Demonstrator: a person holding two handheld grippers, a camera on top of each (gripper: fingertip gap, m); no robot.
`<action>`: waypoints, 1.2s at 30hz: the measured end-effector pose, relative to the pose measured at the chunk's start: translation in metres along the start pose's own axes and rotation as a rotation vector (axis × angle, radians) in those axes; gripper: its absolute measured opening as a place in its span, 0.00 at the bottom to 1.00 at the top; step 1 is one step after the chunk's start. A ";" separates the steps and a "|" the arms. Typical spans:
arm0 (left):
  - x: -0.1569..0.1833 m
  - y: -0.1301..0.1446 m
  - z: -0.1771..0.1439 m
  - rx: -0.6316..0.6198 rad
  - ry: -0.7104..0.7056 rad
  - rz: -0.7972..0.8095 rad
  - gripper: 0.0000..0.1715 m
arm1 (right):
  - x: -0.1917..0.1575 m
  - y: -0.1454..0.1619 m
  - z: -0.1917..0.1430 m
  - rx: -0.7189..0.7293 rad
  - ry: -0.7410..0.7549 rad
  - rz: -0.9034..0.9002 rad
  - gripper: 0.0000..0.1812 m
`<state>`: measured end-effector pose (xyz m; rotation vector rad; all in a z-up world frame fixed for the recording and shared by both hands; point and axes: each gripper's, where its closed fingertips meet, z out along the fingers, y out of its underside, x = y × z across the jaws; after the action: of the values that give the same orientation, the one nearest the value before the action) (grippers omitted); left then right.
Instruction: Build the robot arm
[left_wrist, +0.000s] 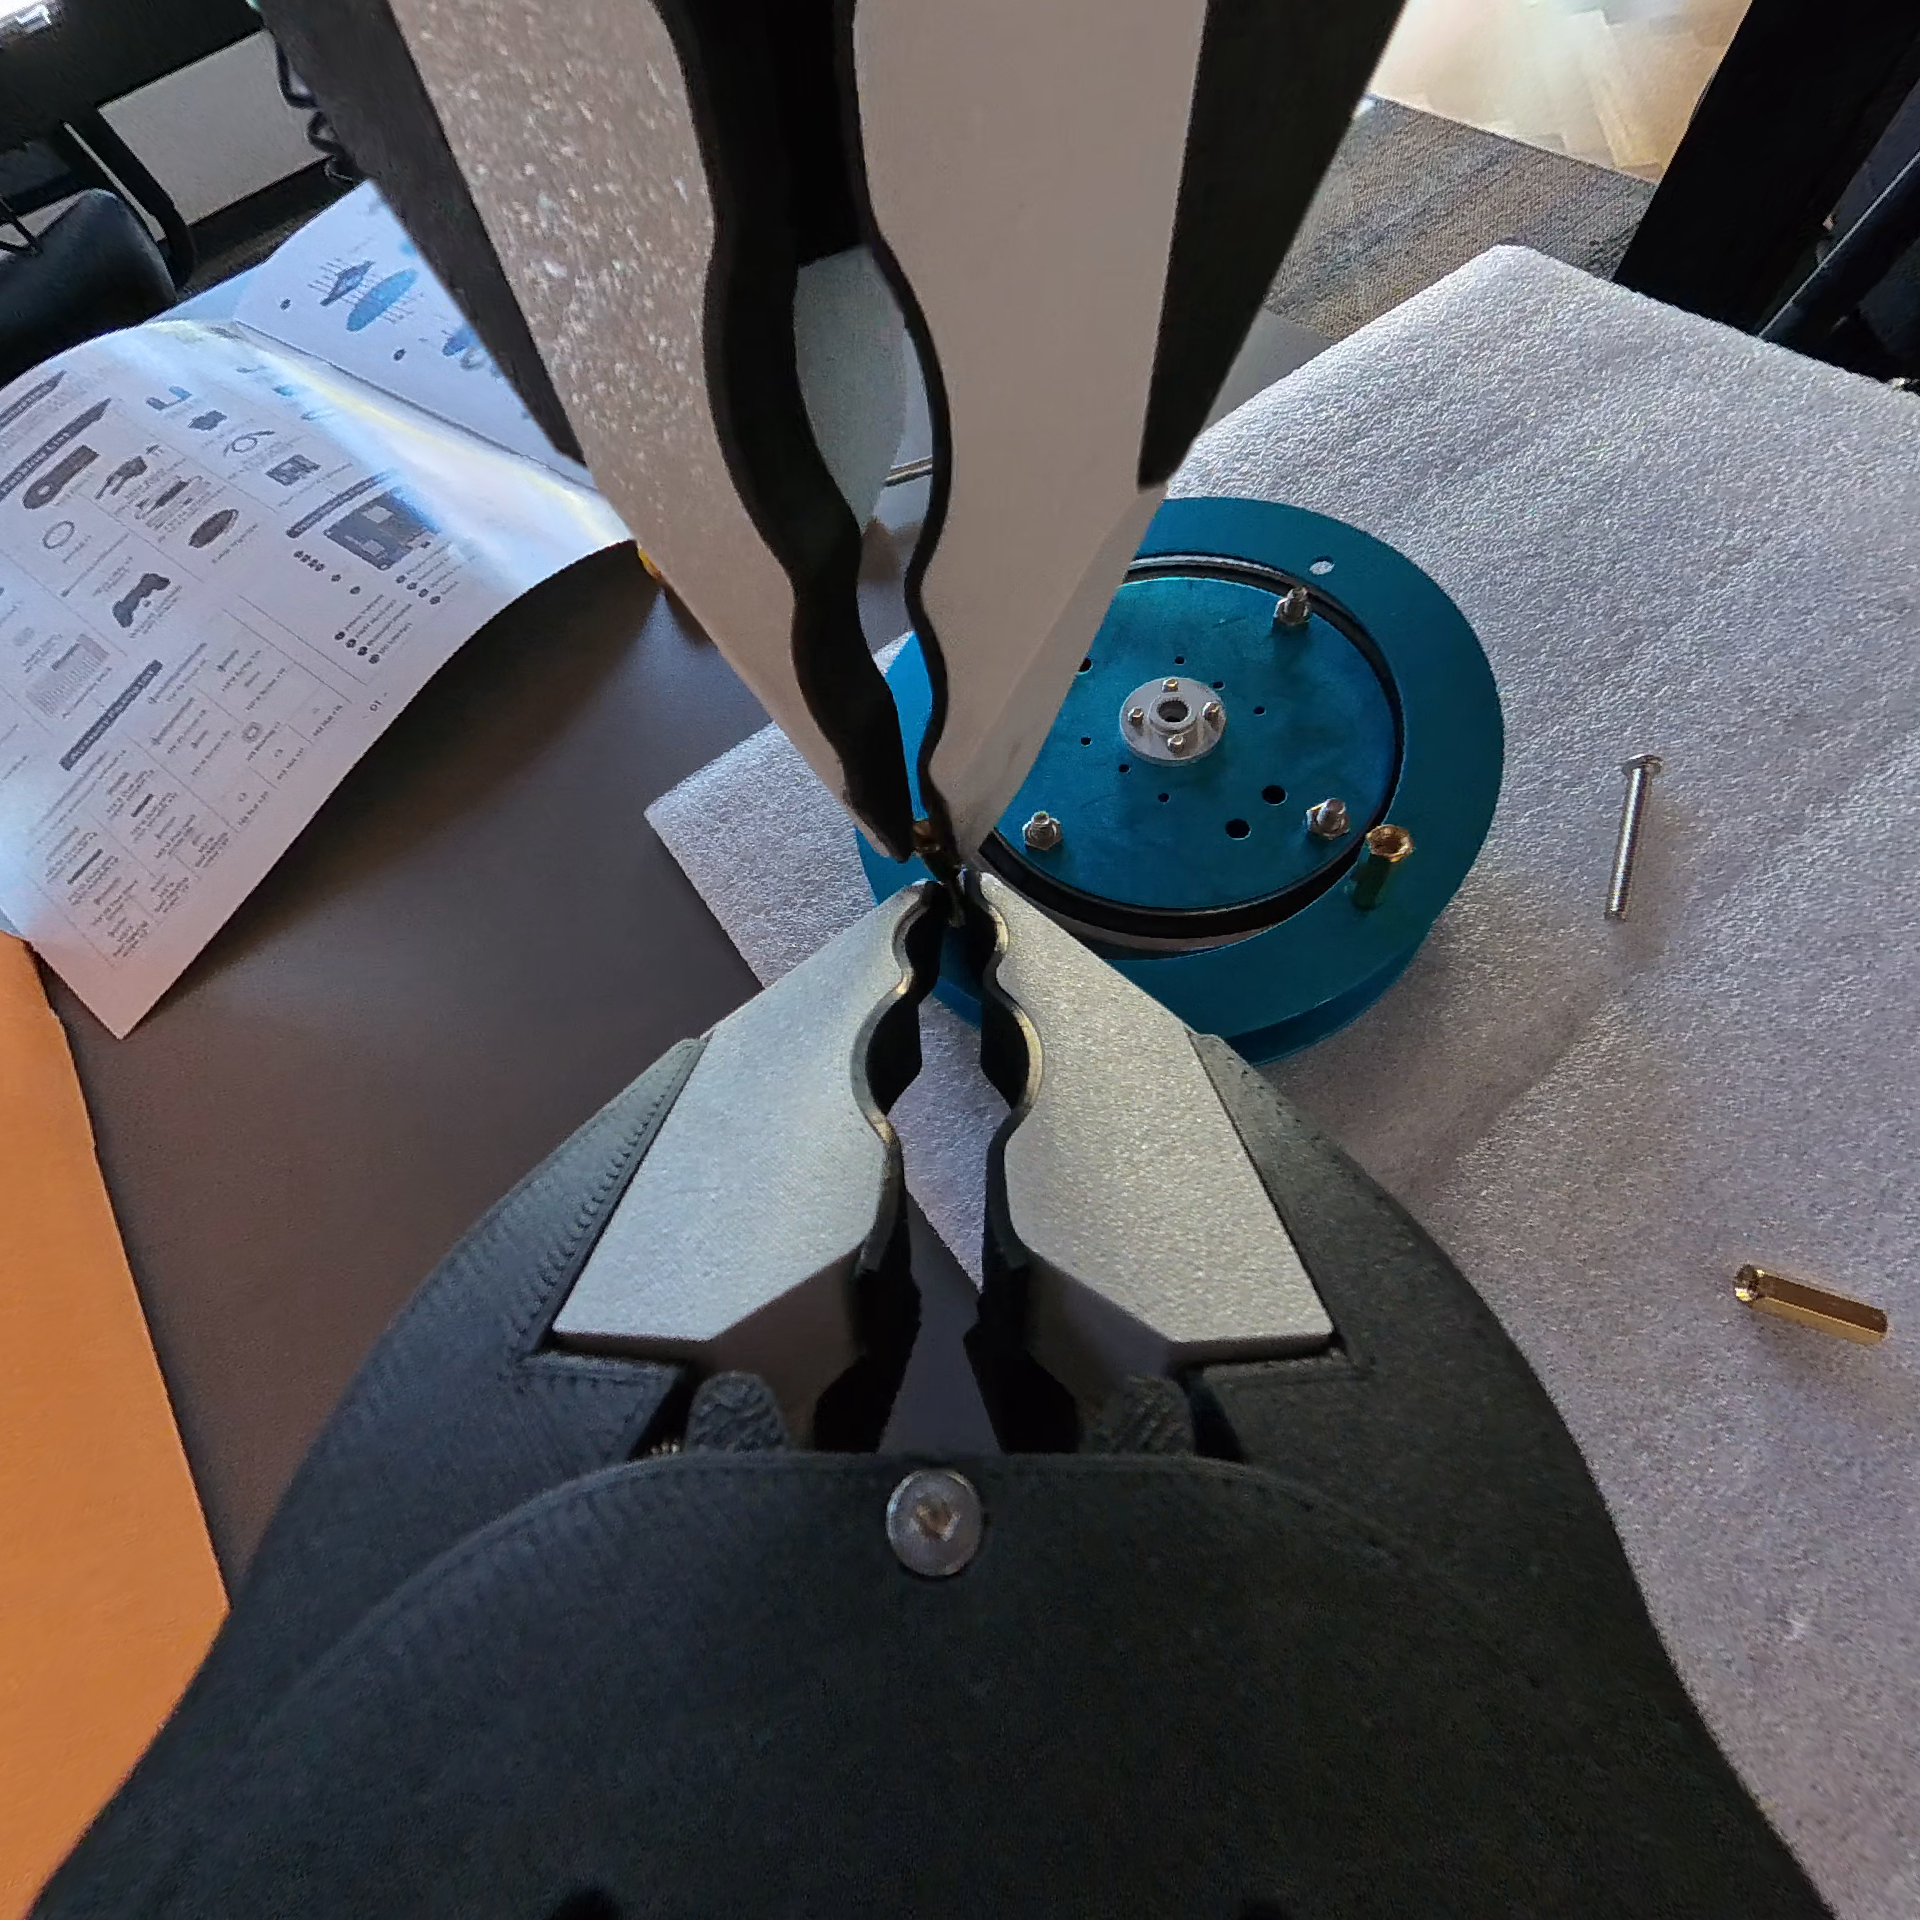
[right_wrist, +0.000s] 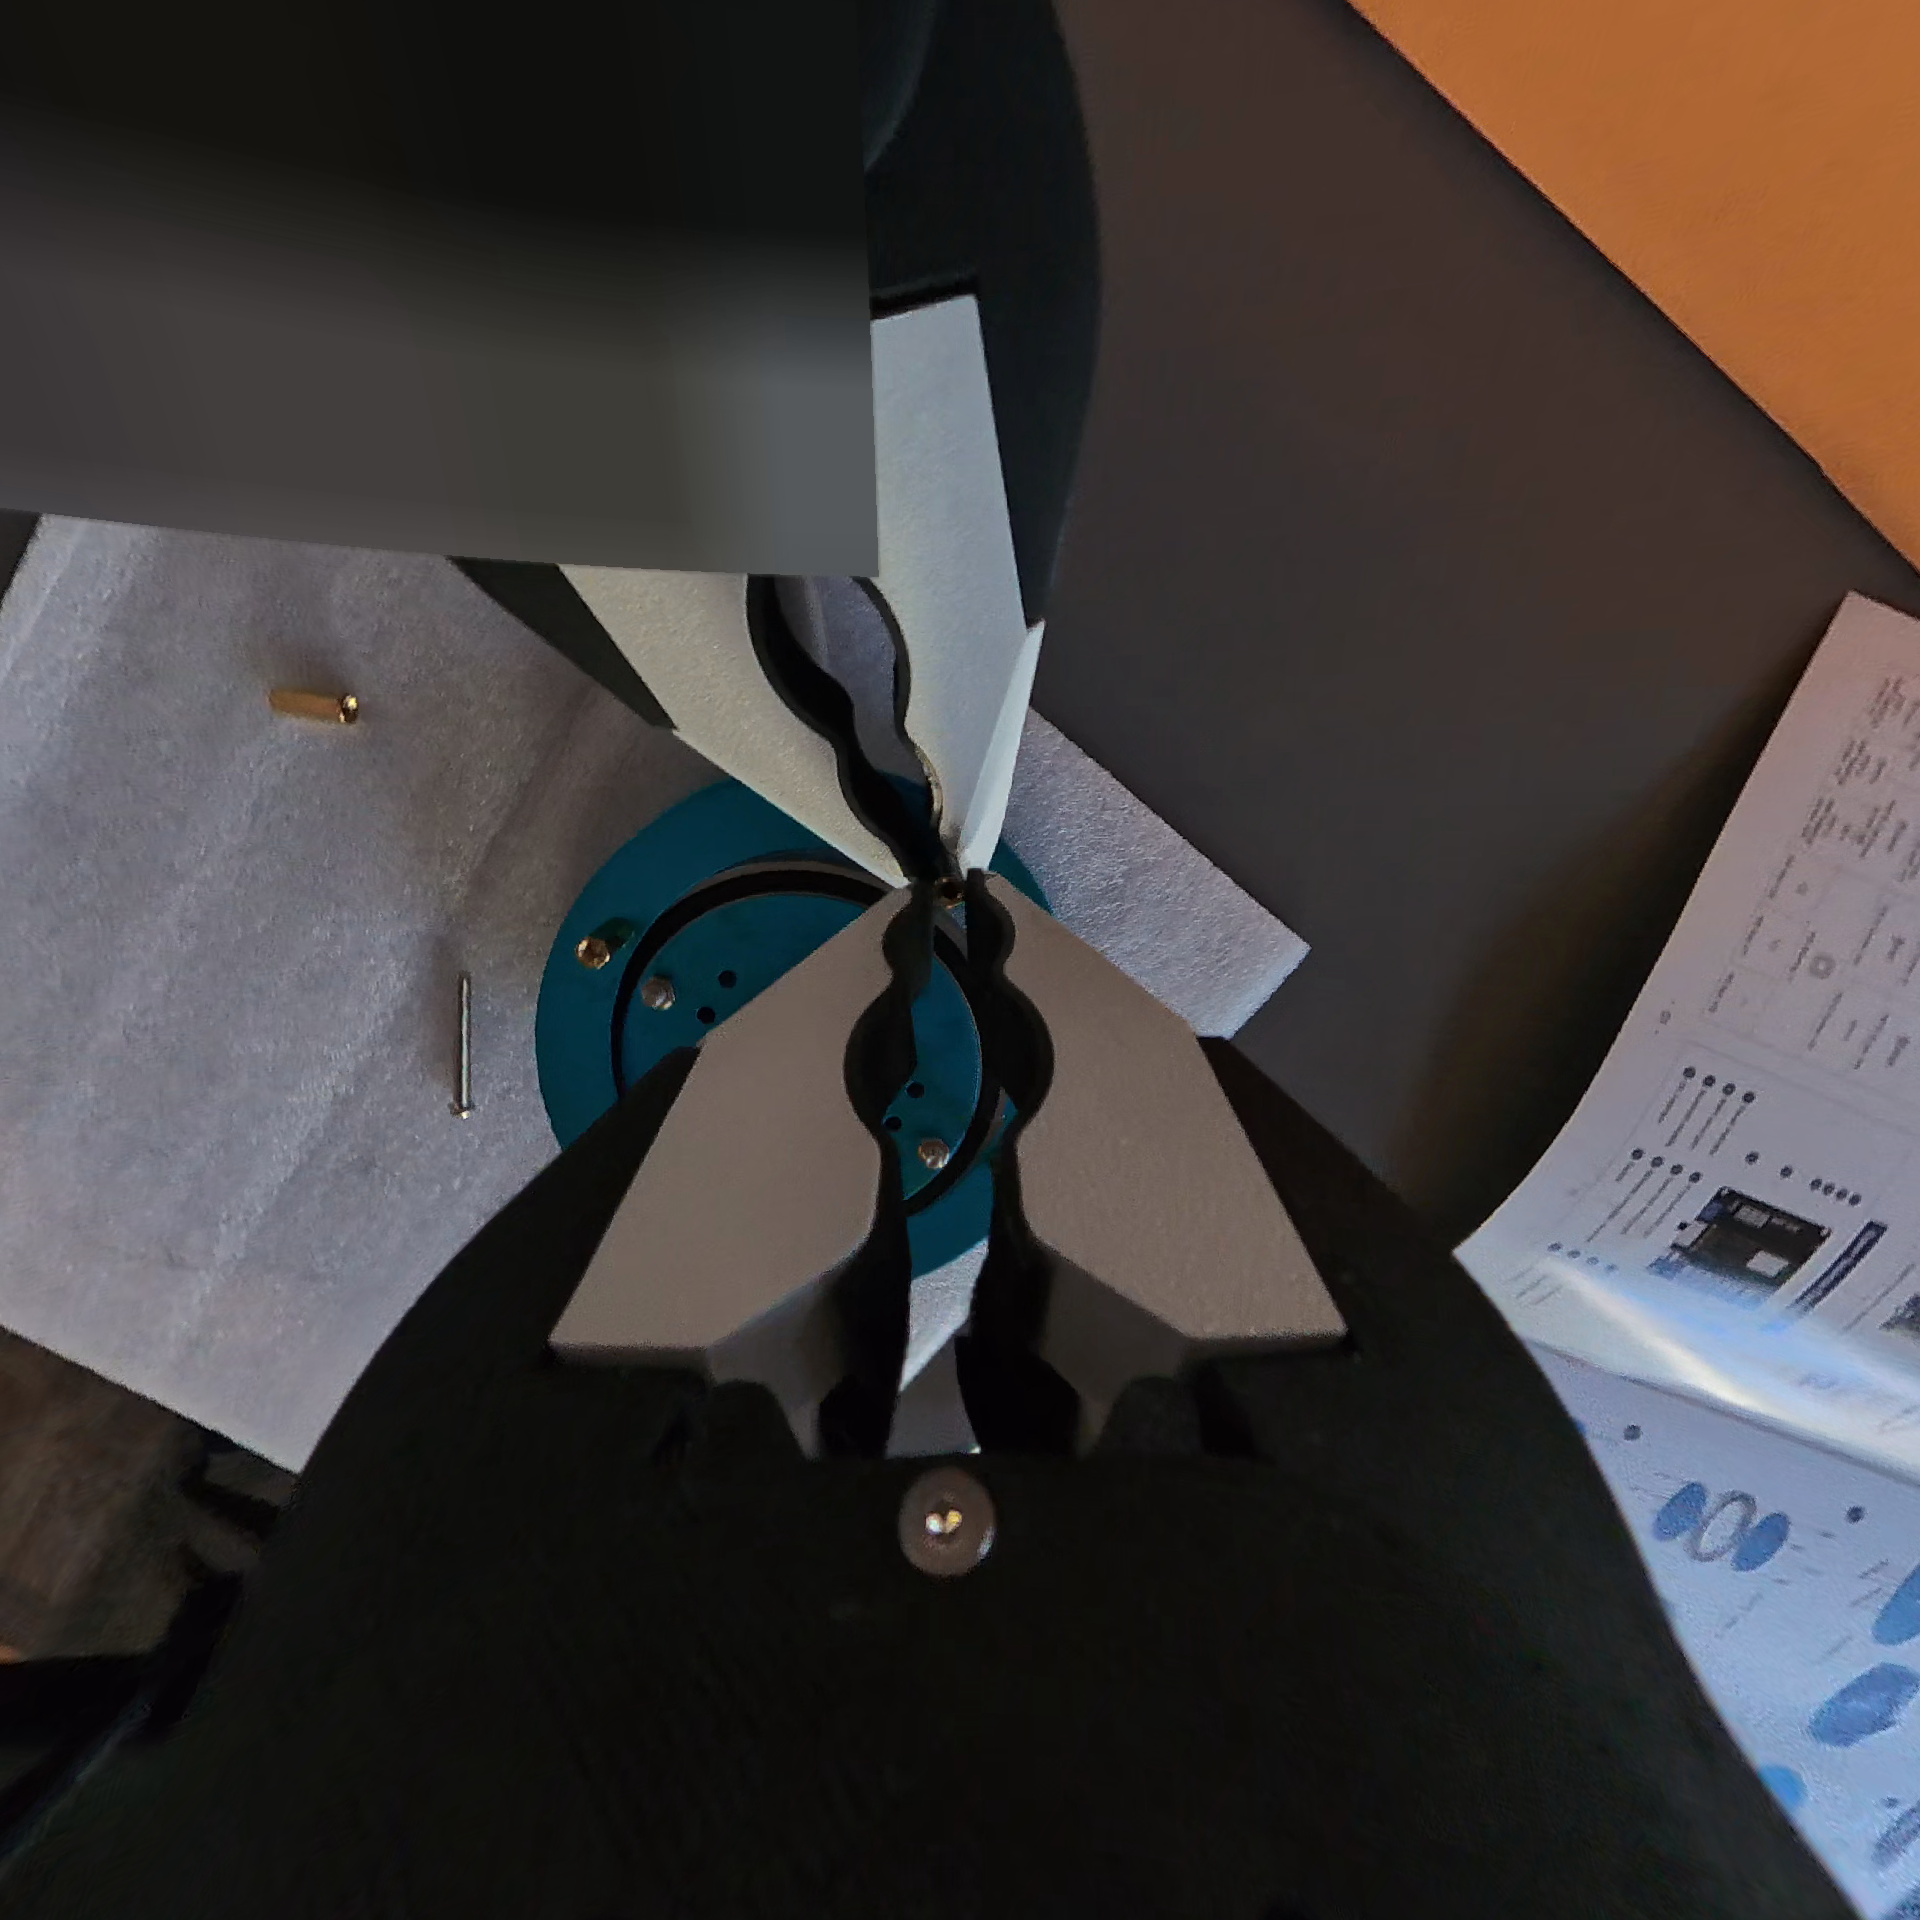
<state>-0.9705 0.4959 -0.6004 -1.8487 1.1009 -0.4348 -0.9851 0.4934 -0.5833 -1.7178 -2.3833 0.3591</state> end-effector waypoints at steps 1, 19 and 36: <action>0.000 0.000 0.000 0.000 -0.001 0.001 0.01 | 0.000 -0.001 0.000 0.014 0.014 0.028 0.03; -0.004 -0.003 -0.003 0.024 -0.037 -0.012 0.09 | 0.000 0.003 -0.003 0.131 0.163 0.239 0.03; -0.002 -0.007 -0.005 0.047 -0.024 0.002 0.02 | 0.000 0.005 -0.003 0.131 0.136 0.393 0.03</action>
<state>-0.9715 0.4960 -0.5920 -1.8067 1.0677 -0.4323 -0.9800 0.4946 -0.5822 -2.0686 -1.8791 0.4261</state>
